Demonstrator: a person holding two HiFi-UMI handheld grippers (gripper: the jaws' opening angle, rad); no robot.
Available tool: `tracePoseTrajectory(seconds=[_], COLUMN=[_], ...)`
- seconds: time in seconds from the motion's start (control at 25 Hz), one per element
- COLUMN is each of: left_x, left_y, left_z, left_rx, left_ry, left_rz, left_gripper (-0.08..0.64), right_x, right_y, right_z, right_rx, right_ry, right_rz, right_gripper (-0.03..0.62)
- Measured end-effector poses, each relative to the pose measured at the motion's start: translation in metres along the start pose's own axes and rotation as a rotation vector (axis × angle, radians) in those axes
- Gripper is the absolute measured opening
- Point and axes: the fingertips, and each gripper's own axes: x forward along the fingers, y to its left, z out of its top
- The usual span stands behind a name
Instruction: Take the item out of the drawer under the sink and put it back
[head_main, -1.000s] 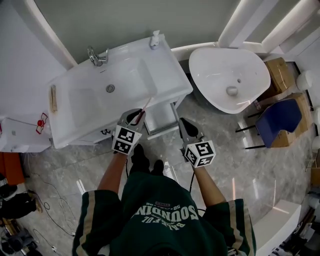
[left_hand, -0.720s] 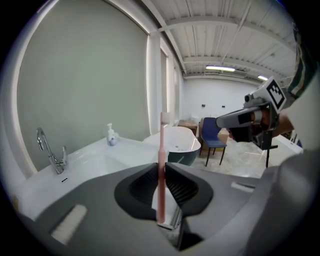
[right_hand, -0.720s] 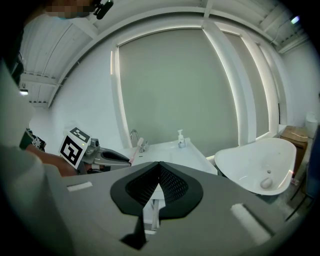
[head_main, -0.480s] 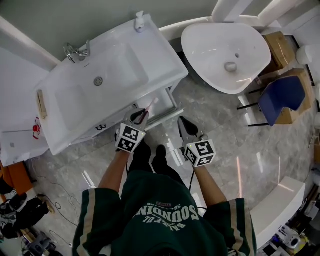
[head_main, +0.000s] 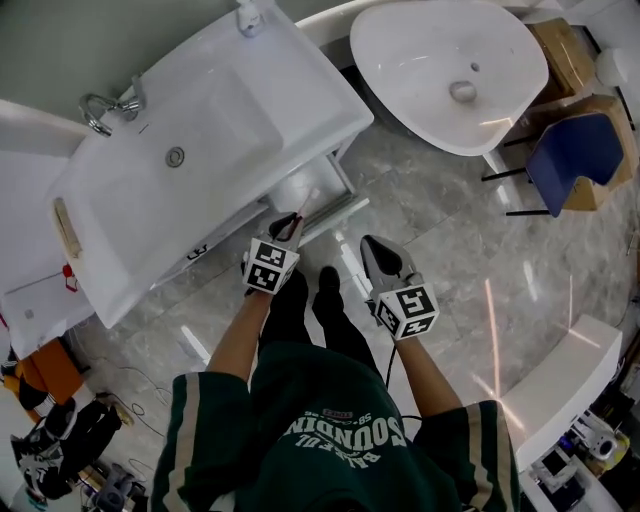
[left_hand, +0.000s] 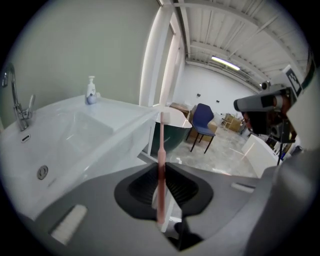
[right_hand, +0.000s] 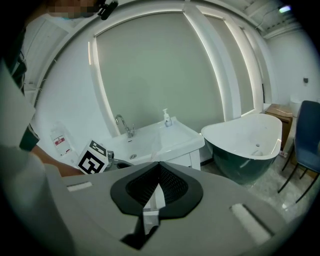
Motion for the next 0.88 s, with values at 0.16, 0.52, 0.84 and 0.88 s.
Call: tracePoseTrajectory(seconds=[0.16,0.52,0.84,0.88], left_x=[0.033,0.108,0.168,0.174], left_y=[0.008,0.037,0.054,0.058], left_z=[-0.018,-0.052,-0.069,-0.071], left_rx=[-0.021,-0.052,-0.104,-0.123], left_ry=[0.048,0.108,0.209,0.212], left_rz=[-0.017,0.012,0.016,0.028], left_gripper=[0.067,0.067,0.067,0.067], right_x=[0.007,0.018,0.015,0.015], right_y=[-0.014,-0.039,-0.055,-0.058], right_z=[-0.007,-0.036,-0.069,-0.073], right_rx=[0.03,0.08,0.129,0.132], right_ry=[0.005,0.028,0.074,0.08], right_rz=[-0.03,-0.078,-0.12,-0.124], right_gripper=[0.002,0.002,0.002,0.002])
